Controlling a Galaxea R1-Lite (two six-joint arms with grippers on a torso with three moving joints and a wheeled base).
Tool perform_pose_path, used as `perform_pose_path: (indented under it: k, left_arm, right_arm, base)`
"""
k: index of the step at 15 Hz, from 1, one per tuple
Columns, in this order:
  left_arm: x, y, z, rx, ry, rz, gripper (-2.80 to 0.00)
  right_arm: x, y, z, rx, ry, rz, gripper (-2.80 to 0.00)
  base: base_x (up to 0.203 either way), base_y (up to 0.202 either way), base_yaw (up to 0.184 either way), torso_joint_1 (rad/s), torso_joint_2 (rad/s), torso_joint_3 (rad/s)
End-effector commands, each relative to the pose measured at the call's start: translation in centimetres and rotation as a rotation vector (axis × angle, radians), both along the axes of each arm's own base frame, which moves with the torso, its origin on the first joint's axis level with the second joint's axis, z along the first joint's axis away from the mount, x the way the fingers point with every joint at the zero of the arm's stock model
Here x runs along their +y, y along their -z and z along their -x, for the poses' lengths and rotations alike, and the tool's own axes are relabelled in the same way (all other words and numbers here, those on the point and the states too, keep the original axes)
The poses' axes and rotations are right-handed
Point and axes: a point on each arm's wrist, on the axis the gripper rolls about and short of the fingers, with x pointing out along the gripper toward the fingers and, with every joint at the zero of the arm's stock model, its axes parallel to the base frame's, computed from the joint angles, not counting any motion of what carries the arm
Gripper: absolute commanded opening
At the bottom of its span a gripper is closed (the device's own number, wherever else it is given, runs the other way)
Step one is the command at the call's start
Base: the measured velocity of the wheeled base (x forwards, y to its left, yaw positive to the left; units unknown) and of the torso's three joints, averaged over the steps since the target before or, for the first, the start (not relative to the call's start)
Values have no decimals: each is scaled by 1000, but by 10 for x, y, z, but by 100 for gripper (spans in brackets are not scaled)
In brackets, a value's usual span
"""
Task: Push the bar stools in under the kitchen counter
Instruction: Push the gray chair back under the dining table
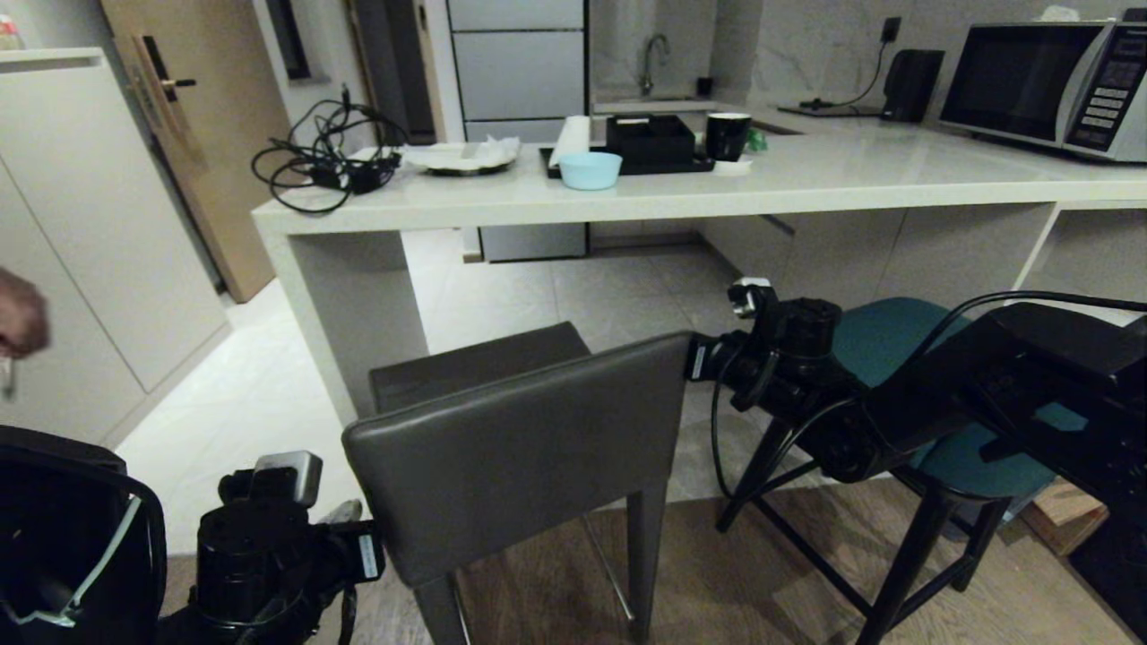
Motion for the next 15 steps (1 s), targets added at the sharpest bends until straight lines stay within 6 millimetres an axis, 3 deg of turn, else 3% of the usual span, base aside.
perform_pose_path:
  k: [1, 5, 8, 15]
  left_arm:
    - [0, 1, -7, -15, -18, 6, -280]
    - [2, 3, -26, -39, -54, 12, -280]
    - [7, 8, -46, -53, -82, -19, -280]
    - [14, 20, -87, -81, -88, -73, -280]
  right_arm:
    - [4, -7, 3, -11, -12, -22, -280]
    - [13, -27, 17, -35, -41, -57, -280]
    - [23, -31, 31, -30, -77, -63, -280]
    - [31, -18, 51, -24, -118, -60, -280]
  base:
    - [0, 0, 0, 0, 0, 0]
    - [0, 0, 0, 0, 0, 0]
    - [0, 0, 0, 0, 0, 0]
    - [0, 0, 0, 0, 0, 0]
